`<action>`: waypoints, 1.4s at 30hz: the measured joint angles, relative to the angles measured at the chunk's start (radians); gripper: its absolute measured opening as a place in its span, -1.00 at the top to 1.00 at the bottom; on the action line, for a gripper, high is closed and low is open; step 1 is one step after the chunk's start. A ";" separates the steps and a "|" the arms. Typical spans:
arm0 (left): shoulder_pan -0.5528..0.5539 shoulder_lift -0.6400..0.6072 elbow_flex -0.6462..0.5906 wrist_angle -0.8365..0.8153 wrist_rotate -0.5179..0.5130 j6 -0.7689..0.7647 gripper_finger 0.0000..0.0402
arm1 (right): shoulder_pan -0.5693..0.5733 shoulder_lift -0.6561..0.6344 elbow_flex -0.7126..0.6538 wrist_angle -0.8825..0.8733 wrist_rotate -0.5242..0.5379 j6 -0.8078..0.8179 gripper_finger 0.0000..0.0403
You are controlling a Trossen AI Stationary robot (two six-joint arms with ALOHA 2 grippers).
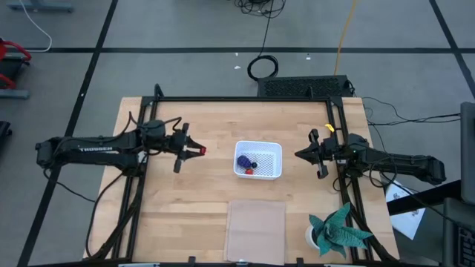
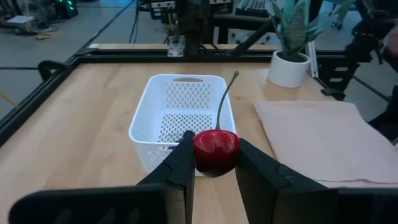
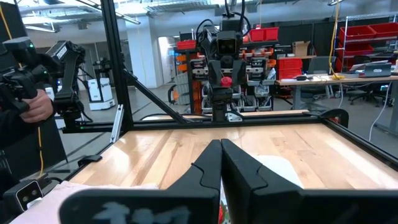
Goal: Pick and placing Produce into tupperware
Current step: Put the red cherry into the white basket
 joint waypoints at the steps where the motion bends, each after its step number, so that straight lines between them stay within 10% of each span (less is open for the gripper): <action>1: -0.008 0.000 0.000 0.000 -0.007 -0.006 0.56 | 0.000 0.000 0.000 0.000 0.000 0.000 1.00; 30: -0.075 0.042 0.000 0.081 -0.257 -0.188 0.56 | 0.000 0.000 0.000 0.001 0.000 0.000 1.00; 42: -0.074 0.314 0.134 0.174 -0.201 -0.245 0.56 | 0.000 0.000 0.000 0.016 0.000 -0.007 1.00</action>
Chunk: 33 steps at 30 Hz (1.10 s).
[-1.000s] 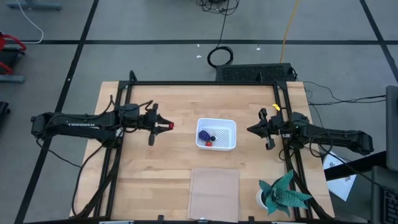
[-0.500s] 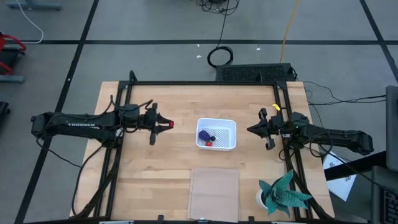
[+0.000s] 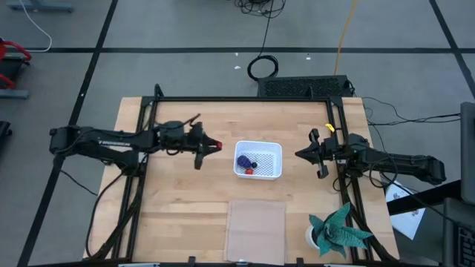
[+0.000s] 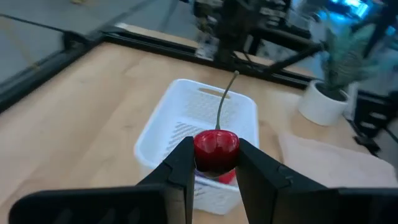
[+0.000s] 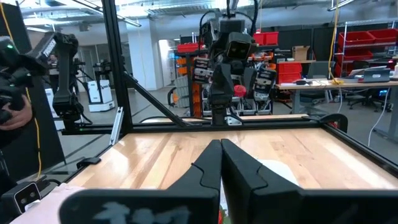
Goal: Pick and placing Produce into tupperware
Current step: Put the red cherry into the white basket
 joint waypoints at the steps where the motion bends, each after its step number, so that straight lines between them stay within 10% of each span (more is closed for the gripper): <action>1: 0.000 0.030 0.032 -0.016 0.023 0.011 0.56 | 0.000 0.000 0.000 0.000 0.000 0.000 1.00; 22: -0.014 0.632 0.939 -0.808 0.172 0.273 0.56 | 0.000 0.000 0.000 -0.001 0.000 0.006 1.00; 33: -0.014 0.852 1.095 -0.829 0.165 0.352 0.56 | 0.000 0.000 0.000 -0.001 0.000 0.006 1.00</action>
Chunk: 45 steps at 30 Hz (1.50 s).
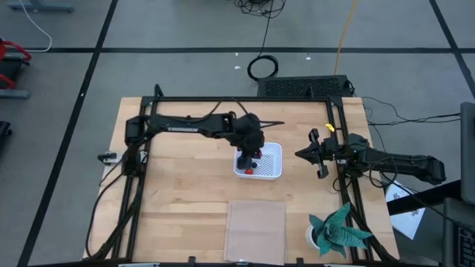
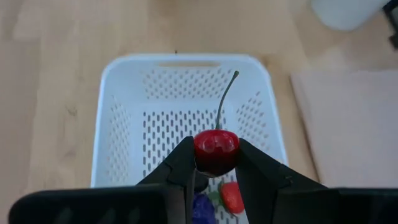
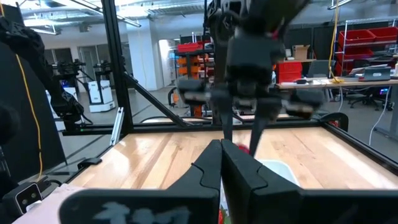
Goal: Pick and placing Produce into tupperware
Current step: Put the red cherry into the white basket
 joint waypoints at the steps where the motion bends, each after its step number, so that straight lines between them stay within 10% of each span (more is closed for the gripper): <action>1: 0.000 0.013 0.003 -0.003 -0.001 0.001 0.56 | 0.000 0.000 0.000 0.000 0.000 0.000 1.00; 45: 0.023 0.109 0.131 -0.096 -0.057 0.064 0.56 | 0.000 0.000 0.000 0.015 0.000 0.000 1.00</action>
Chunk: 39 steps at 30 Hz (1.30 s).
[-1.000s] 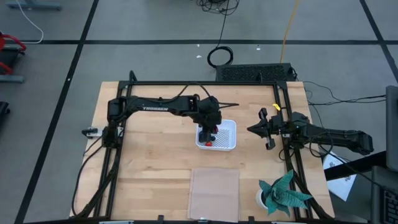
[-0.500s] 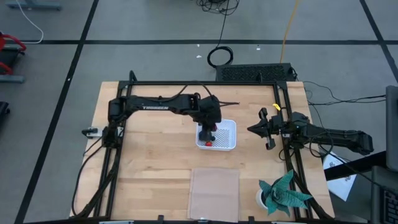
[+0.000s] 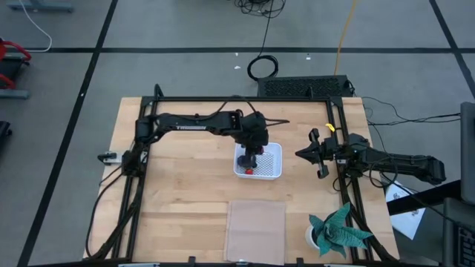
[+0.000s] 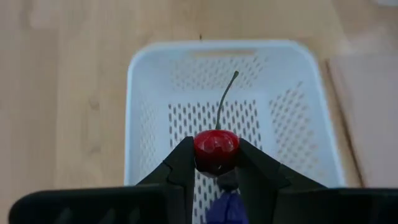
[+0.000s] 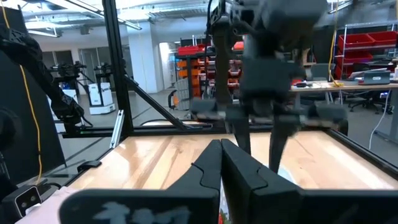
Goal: Pick and placing Produce into tupperware
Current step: Put the red cherry into the white basket
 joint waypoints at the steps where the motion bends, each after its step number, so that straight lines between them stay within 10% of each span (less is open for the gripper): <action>1: 0.005 0.015 0.000 -0.001 0.008 0.001 0.56 | 0.000 0.000 0.000 0.000 0.000 0.000 1.00; 39: -0.057 0.130 -0.002 0.007 -0.179 0.017 0.56 | 0.000 0.031 0.000 0.008 0.023 -0.026 1.00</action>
